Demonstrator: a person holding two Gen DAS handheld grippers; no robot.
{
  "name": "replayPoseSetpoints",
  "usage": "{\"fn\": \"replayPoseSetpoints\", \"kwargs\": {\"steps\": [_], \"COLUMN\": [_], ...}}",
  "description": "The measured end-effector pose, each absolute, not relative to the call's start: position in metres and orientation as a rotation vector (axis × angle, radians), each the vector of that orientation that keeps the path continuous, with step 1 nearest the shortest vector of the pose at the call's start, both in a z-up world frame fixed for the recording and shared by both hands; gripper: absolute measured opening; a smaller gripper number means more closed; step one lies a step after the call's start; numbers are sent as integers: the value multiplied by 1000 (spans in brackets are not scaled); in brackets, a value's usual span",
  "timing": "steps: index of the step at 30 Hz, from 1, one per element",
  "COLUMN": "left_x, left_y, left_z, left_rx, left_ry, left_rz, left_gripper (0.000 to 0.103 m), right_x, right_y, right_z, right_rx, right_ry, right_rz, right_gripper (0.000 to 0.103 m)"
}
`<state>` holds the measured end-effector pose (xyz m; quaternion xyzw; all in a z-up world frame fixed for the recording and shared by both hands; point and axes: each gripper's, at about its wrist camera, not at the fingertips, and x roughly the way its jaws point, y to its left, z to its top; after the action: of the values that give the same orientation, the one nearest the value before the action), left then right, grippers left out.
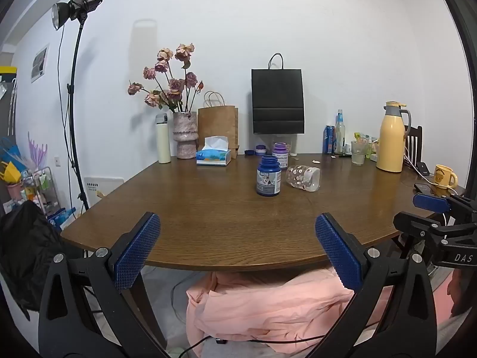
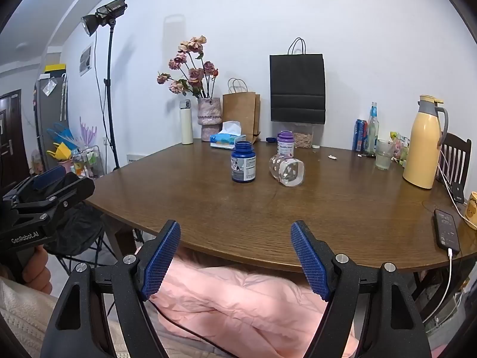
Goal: Flip cup upright
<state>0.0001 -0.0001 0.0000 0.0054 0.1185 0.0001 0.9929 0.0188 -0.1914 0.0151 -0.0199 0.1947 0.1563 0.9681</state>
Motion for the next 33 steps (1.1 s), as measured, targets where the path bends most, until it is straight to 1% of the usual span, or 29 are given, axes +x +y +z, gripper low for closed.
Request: {"fn": "replayPoseSetpoints", "kwargs": {"steps": [33], "left_x": [0], "left_y": [0], "left_z": [4], "left_rx": [17], "left_ry": [226], "left_rz": [2], "left_gripper": [103], "right_x": [12], "right_y": [-188], "right_z": [14], "right_rx": [-39], "right_ry": [398], "right_rz": [318], "right_gripper": [81]}}
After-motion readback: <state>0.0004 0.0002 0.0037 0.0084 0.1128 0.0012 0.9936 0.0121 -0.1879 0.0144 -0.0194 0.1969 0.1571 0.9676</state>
